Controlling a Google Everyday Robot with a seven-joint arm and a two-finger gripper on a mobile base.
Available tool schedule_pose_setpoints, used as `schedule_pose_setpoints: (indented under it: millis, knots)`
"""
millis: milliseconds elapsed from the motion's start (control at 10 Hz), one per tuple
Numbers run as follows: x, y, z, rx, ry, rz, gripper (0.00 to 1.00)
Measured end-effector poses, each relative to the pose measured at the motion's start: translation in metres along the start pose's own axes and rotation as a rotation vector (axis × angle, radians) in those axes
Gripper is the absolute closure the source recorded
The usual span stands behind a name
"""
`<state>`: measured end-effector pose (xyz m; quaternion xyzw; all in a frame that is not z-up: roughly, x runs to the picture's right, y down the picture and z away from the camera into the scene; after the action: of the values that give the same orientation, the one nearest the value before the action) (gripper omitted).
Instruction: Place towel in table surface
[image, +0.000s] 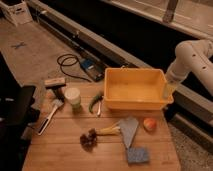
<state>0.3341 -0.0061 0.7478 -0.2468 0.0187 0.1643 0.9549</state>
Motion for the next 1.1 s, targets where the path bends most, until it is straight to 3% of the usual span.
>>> schedule_pose_setpoints:
  millis: [300, 400, 700, 800, 1000, 1100]
  knots:
    - [0.0, -0.001, -0.001, 0.005, -0.002, -0.012, 0.2]
    - [-0.003, -0.002, -0.005, 0.019, -0.015, -0.048, 0.2]
    - [-0.036, 0.016, -0.019, 0.035, -0.055, -0.276, 0.2]
    - [-0.059, 0.033, -0.018, 0.023, -0.076, -0.38, 0.2]
    - [-0.082, 0.062, -0.013, -0.008, -0.099, -0.522, 0.2]
    - [-0.092, 0.087, -0.009, -0.034, -0.109, -0.644, 0.2]
